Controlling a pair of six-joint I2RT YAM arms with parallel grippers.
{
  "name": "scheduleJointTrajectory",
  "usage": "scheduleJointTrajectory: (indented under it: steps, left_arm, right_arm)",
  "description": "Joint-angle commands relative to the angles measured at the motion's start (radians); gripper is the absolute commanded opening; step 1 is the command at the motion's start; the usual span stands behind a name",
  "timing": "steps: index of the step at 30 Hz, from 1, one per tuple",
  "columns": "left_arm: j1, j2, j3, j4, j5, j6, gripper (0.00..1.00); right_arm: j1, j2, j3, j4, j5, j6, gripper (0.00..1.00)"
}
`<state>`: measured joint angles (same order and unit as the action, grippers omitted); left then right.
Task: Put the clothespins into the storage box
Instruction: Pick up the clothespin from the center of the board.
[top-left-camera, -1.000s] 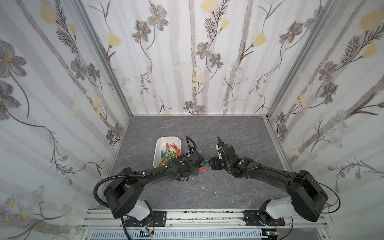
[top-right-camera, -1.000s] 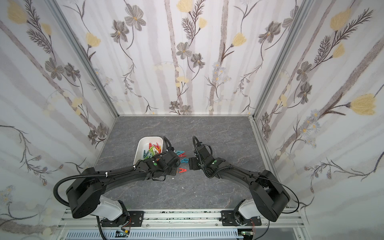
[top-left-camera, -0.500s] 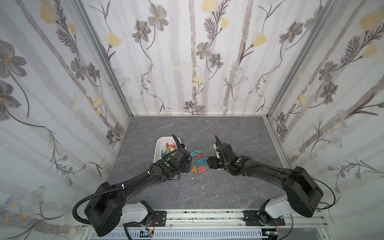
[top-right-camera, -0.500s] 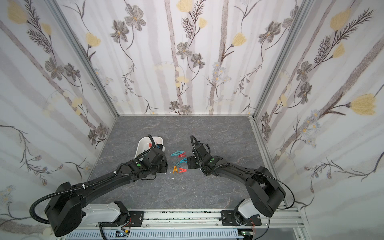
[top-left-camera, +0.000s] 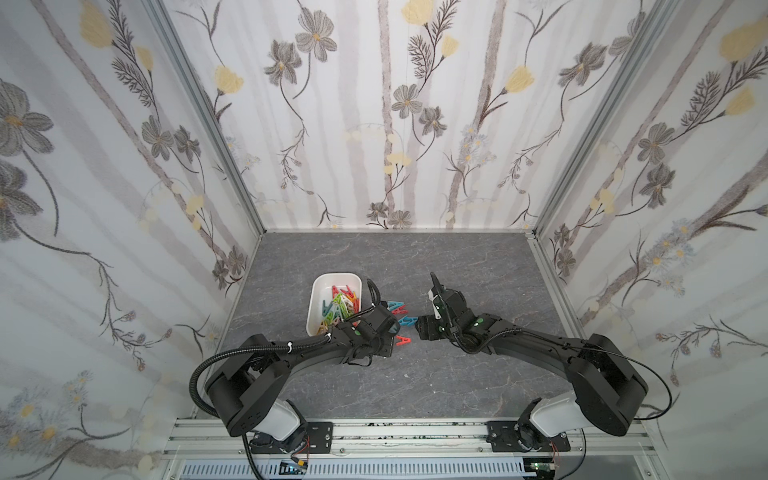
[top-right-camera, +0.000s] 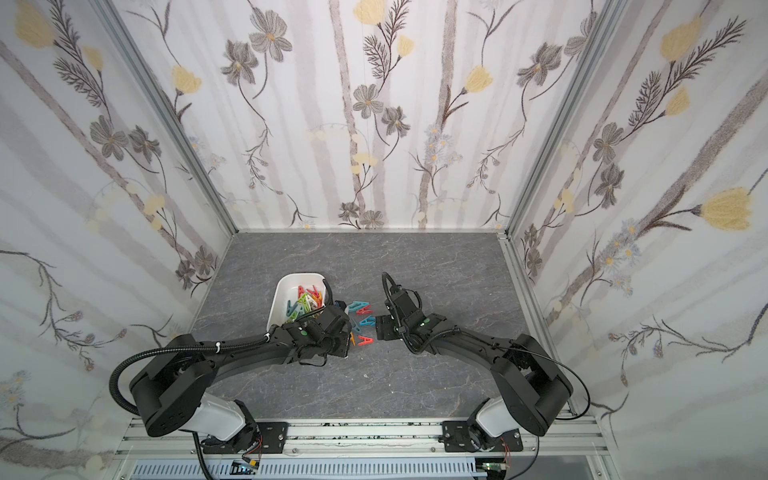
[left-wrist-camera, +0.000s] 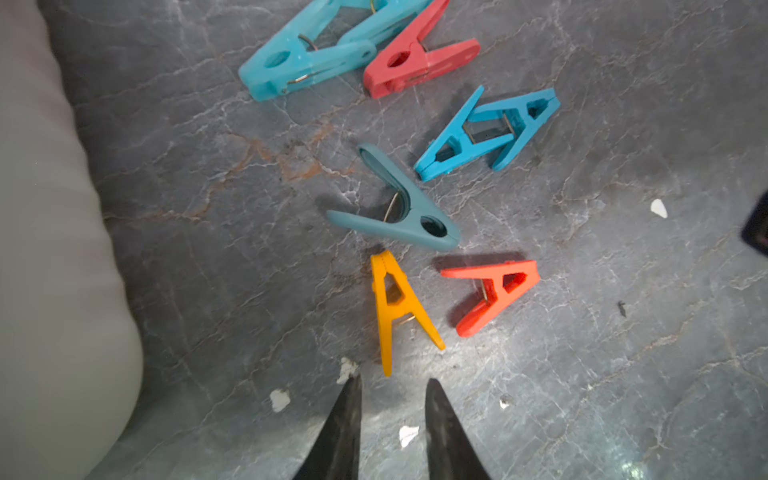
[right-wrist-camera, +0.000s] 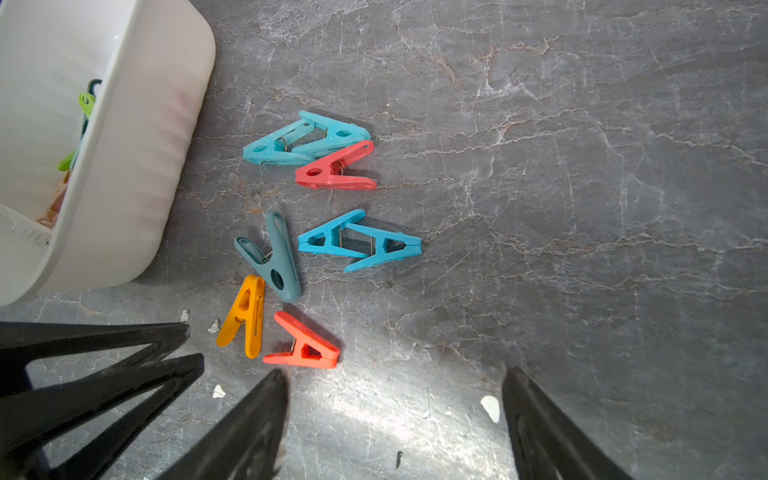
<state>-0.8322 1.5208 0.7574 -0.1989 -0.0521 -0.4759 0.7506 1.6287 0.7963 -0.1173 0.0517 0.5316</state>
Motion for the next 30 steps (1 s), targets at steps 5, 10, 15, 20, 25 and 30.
scheduleJointTrajectory:
  steps: [5,10,15,20,25,30]
  left_arm:
    - [-0.002,0.069,0.019,0.044,-0.011,0.02,0.2]
    - [-0.003,0.11,0.022,0.027,-0.037,0.032,0.13]
    - [-0.004,0.095,0.038,-0.013,-0.069,0.042,0.06]
    - [0.0,-0.042,0.062,-0.072,-0.058,0.051,0.02]
    - [0.073,-0.205,0.047,-0.119,-0.027,0.044,0.01]
    - [0.233,-0.33,0.019,-0.133,0.0,0.071,0.01]
  right_arm:
    - [-0.001,-0.006,-0.004,0.035,0.011,0.008,0.81]
    - [-0.003,0.001,-0.002,0.038,0.013,0.005,0.81]
    - [-0.003,0.007,0.021,0.02,0.015,0.0,0.81]
    - [-0.006,-0.004,0.014,0.02,0.028,0.002,0.81]
    - [-0.005,0.017,0.026,0.028,0.013,0.004,0.81]
    - [-0.005,0.014,0.036,0.03,0.013,-0.001,0.8]
